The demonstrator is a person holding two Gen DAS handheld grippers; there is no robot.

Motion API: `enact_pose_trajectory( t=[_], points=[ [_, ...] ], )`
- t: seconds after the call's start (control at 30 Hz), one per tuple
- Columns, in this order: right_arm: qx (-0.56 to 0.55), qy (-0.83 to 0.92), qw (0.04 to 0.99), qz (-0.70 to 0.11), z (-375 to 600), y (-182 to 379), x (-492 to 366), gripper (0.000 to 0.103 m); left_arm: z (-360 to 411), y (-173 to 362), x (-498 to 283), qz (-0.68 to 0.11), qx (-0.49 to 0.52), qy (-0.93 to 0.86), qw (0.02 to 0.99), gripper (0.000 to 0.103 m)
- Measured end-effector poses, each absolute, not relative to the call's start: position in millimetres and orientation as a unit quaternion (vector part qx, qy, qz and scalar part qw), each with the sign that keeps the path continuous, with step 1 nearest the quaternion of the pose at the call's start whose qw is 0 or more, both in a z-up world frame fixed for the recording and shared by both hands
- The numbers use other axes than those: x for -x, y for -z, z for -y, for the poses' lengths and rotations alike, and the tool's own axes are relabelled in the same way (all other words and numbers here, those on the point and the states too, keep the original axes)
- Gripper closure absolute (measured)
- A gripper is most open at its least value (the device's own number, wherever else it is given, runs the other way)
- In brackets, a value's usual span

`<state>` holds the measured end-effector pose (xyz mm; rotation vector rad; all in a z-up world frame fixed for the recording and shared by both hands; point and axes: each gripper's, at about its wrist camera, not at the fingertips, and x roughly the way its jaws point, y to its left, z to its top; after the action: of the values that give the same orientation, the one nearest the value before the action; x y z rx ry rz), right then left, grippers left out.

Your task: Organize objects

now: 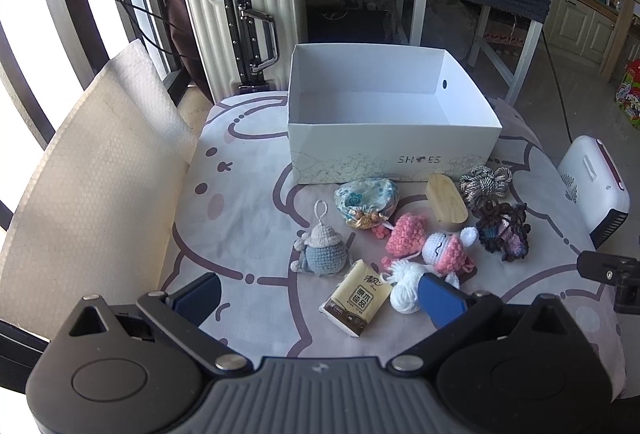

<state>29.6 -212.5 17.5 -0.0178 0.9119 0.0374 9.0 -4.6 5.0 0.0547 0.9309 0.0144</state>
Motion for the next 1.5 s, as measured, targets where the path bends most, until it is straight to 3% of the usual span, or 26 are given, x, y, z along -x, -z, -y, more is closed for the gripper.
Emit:
enact_pose_trajectory(
  t=[0.37, 0.57, 0.83, 1.5],
  points=[
    [0.031, -0.021, 0.918, -0.396, 223.6, -48.2, -66.2, 0.000, 7.3, -19.1, -21.6, -0.419, -0.038, 0.008, 0.907, 0.000],
    [0.043, -0.024, 0.924, -0.380, 235.3, -46.6, -100.8, 0.000, 14.8, -9.1, -37.3, -0.396, -0.100, 0.000, 0.913, 0.000],
    [0.031, -0.030, 0.919, -0.392, 246.9, -10.9, -138.1, 0.000, 27.5, 39.5, -47.6, -0.398, -0.178, 0.059, 0.898, 0.000],
    [-0.186, 0.013, 0.825, -0.533, 273.9, 118.1, -187.1, 0.000, 56.4, 118.6, -39.4, -0.407, -0.350, 0.211, 0.817, 0.000]
  ],
)
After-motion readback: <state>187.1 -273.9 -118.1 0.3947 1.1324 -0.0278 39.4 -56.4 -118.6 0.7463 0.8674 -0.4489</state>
